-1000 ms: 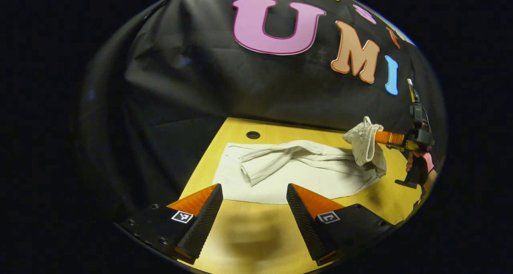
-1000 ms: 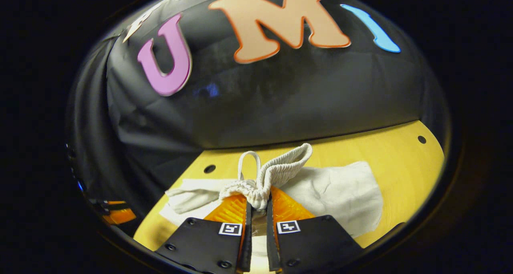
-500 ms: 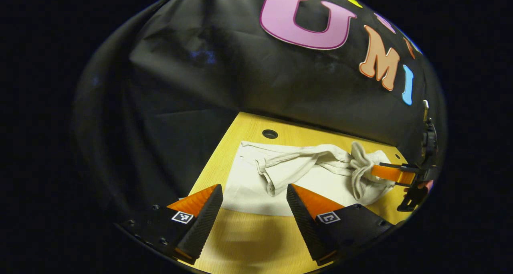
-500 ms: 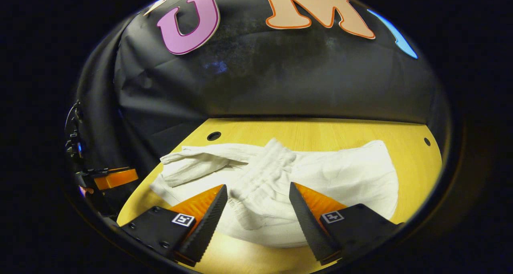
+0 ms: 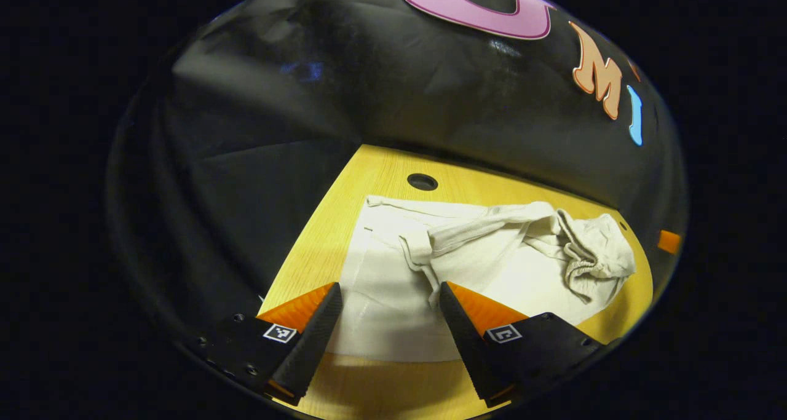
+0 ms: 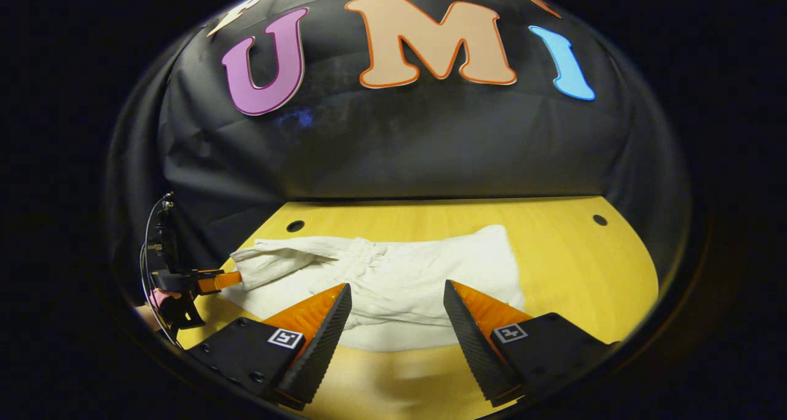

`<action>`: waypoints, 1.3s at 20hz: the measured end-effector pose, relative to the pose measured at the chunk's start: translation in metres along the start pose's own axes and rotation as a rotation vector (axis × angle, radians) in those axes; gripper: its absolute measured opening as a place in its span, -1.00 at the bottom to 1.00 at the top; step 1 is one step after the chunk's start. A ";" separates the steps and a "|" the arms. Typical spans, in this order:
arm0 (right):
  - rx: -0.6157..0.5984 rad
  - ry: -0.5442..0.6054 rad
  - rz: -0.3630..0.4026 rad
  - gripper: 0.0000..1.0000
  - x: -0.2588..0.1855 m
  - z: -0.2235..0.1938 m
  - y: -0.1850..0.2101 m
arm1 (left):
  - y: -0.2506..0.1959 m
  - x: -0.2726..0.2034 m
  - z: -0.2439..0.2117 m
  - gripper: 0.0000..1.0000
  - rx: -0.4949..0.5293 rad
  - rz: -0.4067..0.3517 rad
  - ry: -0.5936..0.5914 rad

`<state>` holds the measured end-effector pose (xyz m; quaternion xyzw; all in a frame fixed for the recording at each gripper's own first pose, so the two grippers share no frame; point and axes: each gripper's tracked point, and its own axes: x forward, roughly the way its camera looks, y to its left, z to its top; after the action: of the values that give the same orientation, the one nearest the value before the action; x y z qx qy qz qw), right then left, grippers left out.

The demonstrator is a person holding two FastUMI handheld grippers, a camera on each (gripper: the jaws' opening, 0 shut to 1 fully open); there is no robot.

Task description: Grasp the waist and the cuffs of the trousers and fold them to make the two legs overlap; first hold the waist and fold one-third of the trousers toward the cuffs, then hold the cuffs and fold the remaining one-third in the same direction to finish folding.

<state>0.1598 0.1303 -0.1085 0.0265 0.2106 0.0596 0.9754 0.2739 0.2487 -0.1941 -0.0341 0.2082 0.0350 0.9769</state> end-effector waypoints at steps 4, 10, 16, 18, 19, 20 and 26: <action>0.049 -0.002 -0.075 0.92 -0.022 -0.004 -0.034 | -0.002 0.006 0.005 0.90 0.013 -0.003 -0.015; 0.085 -0.003 -0.113 0.92 -0.034 -0.007 -0.053 | 0.002 0.014 0.000 0.86 0.060 0.099 0.002; 0.102 -0.027 -0.163 0.92 -0.049 -0.002 -0.075 | -0.014 0.019 0.004 0.29 0.111 0.042 0.006; 0.111 -0.033 -0.173 0.92 -0.051 0.000 -0.079 | -0.026 0.021 0.005 0.00 0.103 -0.006 0.000; 0.112 -0.038 -0.176 0.92 -0.053 0.001 -0.080 | -0.030 0.023 0.004 -0.36 0.093 -0.019 -0.001; 0.112 -0.043 -0.180 0.92 -0.054 0.002 -0.081 | -0.031 0.022 0.004 -0.72 0.091 -0.018 0.001; 0.108 -0.045 -0.188 0.92 -0.061 0.000 -0.096 | -0.039 0.016 0.014 -1.00 0.049 -0.035 -0.033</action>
<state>0.1149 0.0277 -0.0913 0.0604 0.1931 -0.0442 0.9783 0.2970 0.2120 -0.1861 -0.0131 0.1921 0.0135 0.9812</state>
